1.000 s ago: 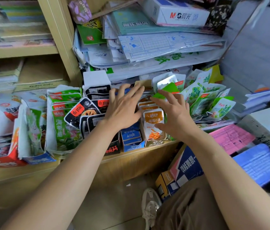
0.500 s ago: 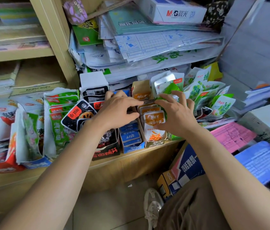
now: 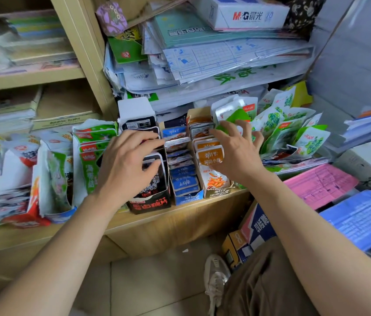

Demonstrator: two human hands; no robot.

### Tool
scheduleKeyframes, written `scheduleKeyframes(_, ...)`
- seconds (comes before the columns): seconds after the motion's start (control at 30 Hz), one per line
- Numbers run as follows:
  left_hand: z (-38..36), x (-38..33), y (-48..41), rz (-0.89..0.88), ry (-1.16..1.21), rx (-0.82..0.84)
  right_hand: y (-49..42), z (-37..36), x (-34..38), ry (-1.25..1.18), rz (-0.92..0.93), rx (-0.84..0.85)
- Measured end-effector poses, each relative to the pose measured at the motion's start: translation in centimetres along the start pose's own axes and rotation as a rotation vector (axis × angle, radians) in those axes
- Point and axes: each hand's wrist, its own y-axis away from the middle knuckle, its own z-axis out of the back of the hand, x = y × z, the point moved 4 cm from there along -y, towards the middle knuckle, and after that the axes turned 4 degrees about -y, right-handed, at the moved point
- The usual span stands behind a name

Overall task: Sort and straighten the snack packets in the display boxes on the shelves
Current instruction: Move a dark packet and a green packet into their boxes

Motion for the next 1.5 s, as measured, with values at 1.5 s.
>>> scheduleKeyframes(1.5, 11.1, 16.6, 11.2, 0.624, 0.153, -0.018, 3.2, -2.9, 20.0, -0.326, 0.544, -0.195)
